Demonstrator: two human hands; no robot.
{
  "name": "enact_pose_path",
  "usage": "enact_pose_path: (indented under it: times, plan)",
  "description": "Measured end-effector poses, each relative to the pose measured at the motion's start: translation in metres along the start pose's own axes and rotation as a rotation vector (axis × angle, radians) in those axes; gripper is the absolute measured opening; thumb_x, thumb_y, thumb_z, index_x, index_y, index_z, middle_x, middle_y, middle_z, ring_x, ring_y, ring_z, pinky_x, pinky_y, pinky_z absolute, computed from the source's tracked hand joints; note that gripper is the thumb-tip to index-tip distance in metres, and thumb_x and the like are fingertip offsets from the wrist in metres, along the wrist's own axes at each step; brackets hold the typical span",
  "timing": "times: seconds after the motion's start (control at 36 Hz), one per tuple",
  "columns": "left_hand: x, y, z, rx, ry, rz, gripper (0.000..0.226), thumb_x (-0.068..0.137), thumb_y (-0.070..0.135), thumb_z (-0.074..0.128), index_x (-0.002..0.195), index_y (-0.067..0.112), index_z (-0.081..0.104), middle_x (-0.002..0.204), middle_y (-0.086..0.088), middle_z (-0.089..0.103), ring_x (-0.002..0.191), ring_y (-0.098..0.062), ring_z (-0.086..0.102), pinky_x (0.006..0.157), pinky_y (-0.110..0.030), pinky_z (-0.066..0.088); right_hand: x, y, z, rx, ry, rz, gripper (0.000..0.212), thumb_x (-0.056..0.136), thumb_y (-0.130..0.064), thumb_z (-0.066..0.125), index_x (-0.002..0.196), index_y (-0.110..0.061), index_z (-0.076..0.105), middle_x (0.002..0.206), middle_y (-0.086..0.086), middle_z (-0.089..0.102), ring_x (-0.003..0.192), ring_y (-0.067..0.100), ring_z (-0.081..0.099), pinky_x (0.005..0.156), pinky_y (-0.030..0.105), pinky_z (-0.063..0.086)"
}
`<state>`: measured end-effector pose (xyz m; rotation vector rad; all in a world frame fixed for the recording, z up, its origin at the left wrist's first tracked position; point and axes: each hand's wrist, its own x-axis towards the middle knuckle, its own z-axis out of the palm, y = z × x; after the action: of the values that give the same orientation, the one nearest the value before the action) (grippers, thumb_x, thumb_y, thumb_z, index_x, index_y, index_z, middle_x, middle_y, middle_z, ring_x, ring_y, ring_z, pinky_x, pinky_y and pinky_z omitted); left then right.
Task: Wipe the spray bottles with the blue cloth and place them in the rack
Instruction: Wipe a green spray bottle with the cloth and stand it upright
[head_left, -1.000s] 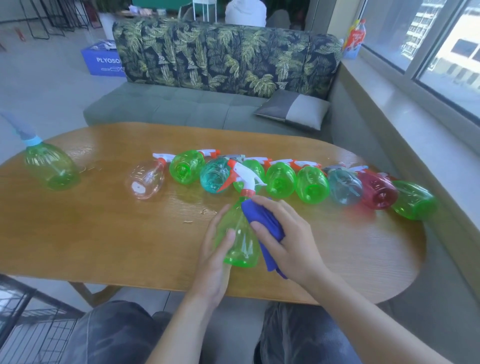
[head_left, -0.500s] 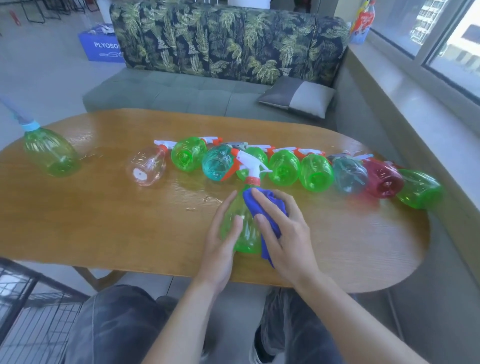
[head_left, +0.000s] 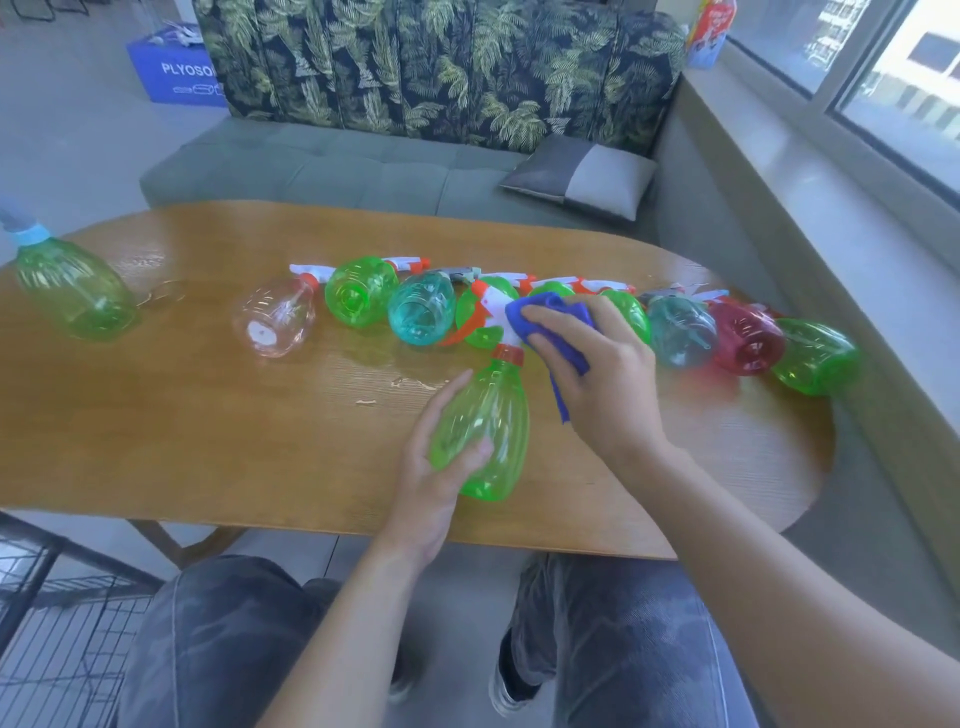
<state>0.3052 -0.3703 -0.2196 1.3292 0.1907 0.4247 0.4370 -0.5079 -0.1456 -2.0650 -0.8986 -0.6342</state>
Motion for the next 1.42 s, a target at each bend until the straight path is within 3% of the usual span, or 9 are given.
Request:
enact_pose_path:
  times: [0.08, 0.22, 0.39, 0.56, 0.69, 0.83, 1.0, 1.31, 1.42]
  plan:
    - [0.000, -0.002, -0.001, 0.001, -0.016, -0.006, 0.075, 0.077, 0.038, 0.084, 0.149, 0.043, 0.061, 0.163, 0.014, 0.051, 0.156, -0.011, 0.040, 0.129, -0.060, 0.030, 0.001, 0.001, 0.004, -0.015, -0.076, -0.075, 0.023, 0.100, -0.028, 0.071, 0.120, -0.021, 0.078, 0.107, 0.004, 0.064, 0.092, 0.024, 0.064, 0.079, 0.039, 0.055]
    - [0.002, -0.006, -0.004, -0.010, 0.007, -0.020, 0.077, 0.078, 0.037, 0.086, 0.150, 0.044, 0.060, 0.162, 0.009, 0.053, 0.155, -0.020, 0.043, 0.128, -0.062, 0.032, 0.001, 0.003, 0.000, -0.037, -0.213, -0.281, 0.022, 0.097, -0.024, 0.074, 0.118, -0.022, 0.080, 0.105, 0.003, 0.064, 0.087, 0.023, 0.064, 0.072, 0.034, 0.055]
    - [0.002, -0.005, -0.003, 0.034, -0.025, -0.016, 0.078, 0.076, 0.040, 0.085, 0.150, 0.044, 0.060, 0.163, 0.016, 0.051, 0.156, -0.010, 0.039, 0.129, -0.060, 0.030, 0.013, 0.013, -0.003, -0.146, -0.094, -0.187, 0.020, 0.097, -0.024, 0.073, 0.116, -0.021, 0.080, 0.101, 0.005, 0.066, 0.086, 0.026, 0.061, 0.069, 0.038, 0.054]
    - [0.001, -0.004, -0.005, 0.020, -0.011, -0.016, 0.079, 0.077, 0.039, 0.087, 0.151, 0.042, 0.059, 0.162, 0.011, 0.052, 0.155, -0.016, 0.043, 0.127, -0.061, 0.034, 0.006, 0.005, -0.003, -0.091, -0.182, -0.275, 0.023, 0.096, -0.022, 0.076, 0.118, -0.023, 0.080, 0.100, 0.003, 0.066, 0.086, 0.026, 0.064, 0.070, 0.035, 0.055]
    - [0.001, -0.003, -0.003, 0.077, -0.021, 0.013, 0.077, 0.071, 0.045, 0.085, 0.144, 0.051, 0.062, 0.159, 0.024, 0.052, 0.150, 0.005, 0.041, 0.118, -0.037, 0.037, 0.016, 0.009, -0.001, -0.098, -0.051, -0.131, 0.021, 0.093, -0.021, 0.079, 0.114, -0.022, 0.081, 0.092, -0.006, 0.061, 0.084, 0.021, 0.060, 0.069, 0.030, 0.048]
    - [0.000, -0.004, -0.003, 0.075, -0.005, 0.009, 0.078, 0.071, 0.042, 0.087, 0.145, 0.049, 0.063, 0.159, 0.023, 0.053, 0.151, 0.002, 0.042, 0.121, -0.040, 0.038, 0.010, 0.001, 0.007, -0.062, -0.120, -0.198, 0.022, 0.093, -0.021, 0.079, 0.115, -0.022, 0.081, 0.102, 0.001, 0.069, 0.091, 0.027, 0.066, 0.074, 0.037, 0.056]
    - [-0.001, 0.000, -0.002, 0.119, -0.034, 0.043, 0.085, 0.070, 0.046, 0.083, 0.150, 0.036, 0.059, 0.155, 0.027, 0.056, 0.147, 0.007, 0.044, 0.106, -0.006, 0.041, 0.016, -0.002, 0.011, -0.037, -0.024, -0.120, 0.021, 0.092, -0.017, 0.080, 0.113, -0.020, 0.081, 0.102, -0.002, 0.070, 0.089, 0.023, 0.065, 0.074, 0.034, 0.054]
    - [0.000, 0.002, -0.001, 0.121, -0.043, 0.052, 0.086, 0.069, 0.047, 0.085, 0.150, 0.030, 0.059, 0.153, 0.025, 0.058, 0.146, 0.008, 0.046, 0.105, -0.004, 0.040, 0.019, -0.007, 0.015, -0.081, -0.046, -0.166, 0.019, 0.095, -0.023, 0.075, 0.113, -0.024, 0.081, 0.103, -0.003, 0.069, 0.089, 0.024, 0.064, 0.071, 0.034, 0.055]
    - [0.002, -0.002, -0.003, 0.111, -0.020, 0.038, 0.085, 0.070, 0.047, 0.087, 0.149, 0.033, 0.060, 0.156, 0.020, 0.058, 0.150, -0.001, 0.045, 0.116, -0.024, 0.040, 0.013, -0.012, 0.017, -0.107, -0.204, -0.358, 0.020, 0.095, -0.022, 0.074, 0.114, -0.026, 0.080, 0.111, -0.004, 0.070, 0.094, 0.025, 0.065, 0.067, 0.036, 0.058]
